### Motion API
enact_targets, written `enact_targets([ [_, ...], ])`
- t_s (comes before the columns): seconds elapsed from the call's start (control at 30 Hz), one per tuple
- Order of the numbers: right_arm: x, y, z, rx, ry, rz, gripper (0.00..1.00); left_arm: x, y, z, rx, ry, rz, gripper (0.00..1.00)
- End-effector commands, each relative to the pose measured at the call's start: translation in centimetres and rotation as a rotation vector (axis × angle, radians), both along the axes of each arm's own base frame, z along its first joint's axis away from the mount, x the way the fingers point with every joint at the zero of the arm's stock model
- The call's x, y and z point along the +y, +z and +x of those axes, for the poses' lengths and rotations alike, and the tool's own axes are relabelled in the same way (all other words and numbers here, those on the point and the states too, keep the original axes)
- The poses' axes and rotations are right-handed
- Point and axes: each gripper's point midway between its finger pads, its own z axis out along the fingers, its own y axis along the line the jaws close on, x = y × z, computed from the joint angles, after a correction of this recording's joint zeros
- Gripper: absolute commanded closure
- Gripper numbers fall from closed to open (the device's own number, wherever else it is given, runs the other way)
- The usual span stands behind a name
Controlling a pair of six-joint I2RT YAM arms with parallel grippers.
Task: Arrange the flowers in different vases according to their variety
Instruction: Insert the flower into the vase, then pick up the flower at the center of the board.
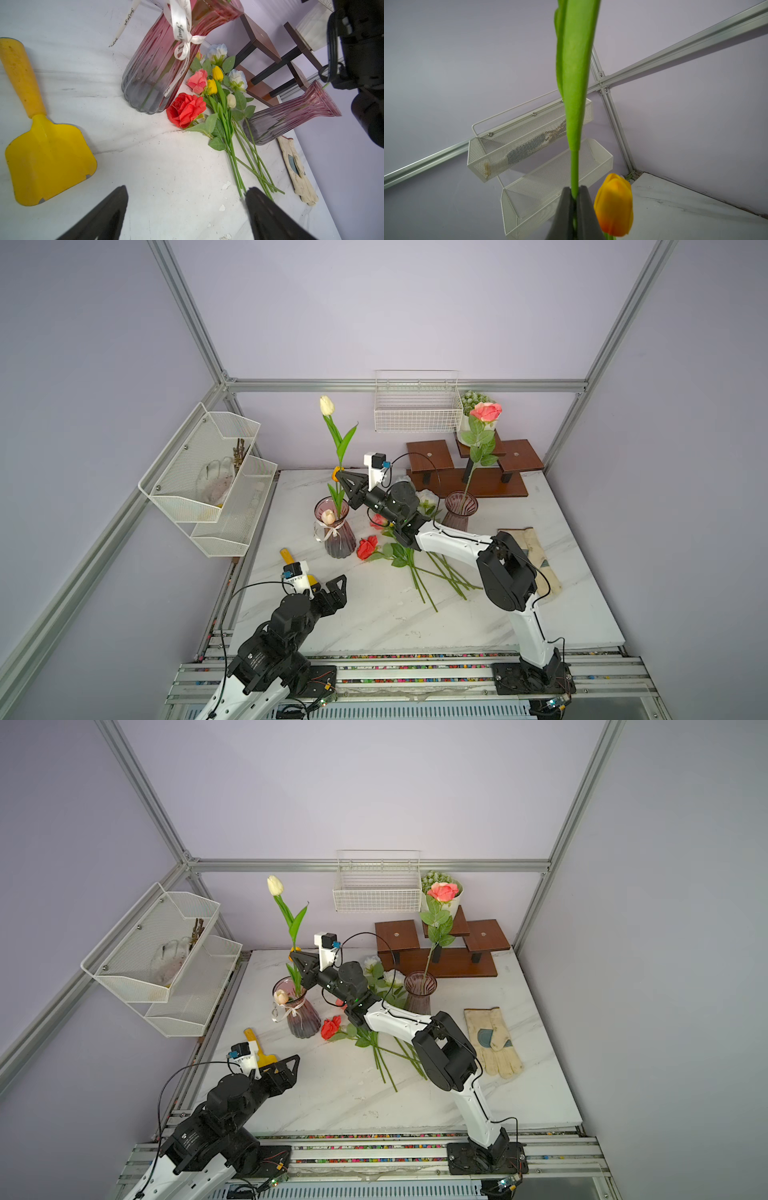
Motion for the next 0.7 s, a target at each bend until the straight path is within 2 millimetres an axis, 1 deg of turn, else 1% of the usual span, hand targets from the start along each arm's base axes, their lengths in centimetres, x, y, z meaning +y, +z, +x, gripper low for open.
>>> enact_targets([
  [0.0,0.4,-1.1,-1.3,-0.048,0.016,-0.024,0.88,-0.6,0.2,0.3,-0.005,-0.020,-0.002,0.07],
  [0.07,0.0,-1.3,-2.2,-0.049,0.026,-0.033,0.74,-0.8,0.4,0.4,-0.002,-0.029,-0.001,0.06],
  [0.1,-0.4,-1.2,-2.7,-0.053,0.031,-0.034,0.60,-0.9,0.4,0.5,0.001,-0.033,0.001,0.05],
  [0.13,-0.7,-1.3,-3.2,-0.051,0.039,-0.042,0.54,-1.1,0.5,0.6,0.001,-0.038,0.003,0.04],
  [0.2,-1.4,-1.0,-4.0,-0.048,0.045,-0.054,0.49,-1.4,0.7,0.7,0.007,-0.050,0.003,0.04],
  [0.3,-3.3,0.1,-5.8,-0.047,0.046,-0.073,0.40,-2.0,0.9,1.1,0.017,-0.066,0.002,0.03],
  [0.37,-4.7,0.4,-6.7,-0.028,0.034,-0.094,0.37,-2.3,0.9,1.3,0.024,-0.074,0.003,0.03],
  [0.4,-5.3,0.3,-7.2,-0.009,0.028,-0.117,0.37,-2.5,1.0,1.4,0.026,-0.078,0.002,0.03],
  [0.47,-6.8,-0.5,-7.7,0.043,0.001,-0.170,0.36,-2.7,1.0,1.5,0.030,-0.083,0.004,0.03],
  [0.5,-7.5,-1.5,-7.9,0.085,-0.014,-0.207,0.36,-2.7,1.0,1.6,0.032,-0.084,0.006,0.03],
  [0.67,-12.1,-7.3,-8.9,0.280,-0.099,-0.395,0.36,-2.3,0.8,1.6,0.030,-0.070,0.023,0.03],
])
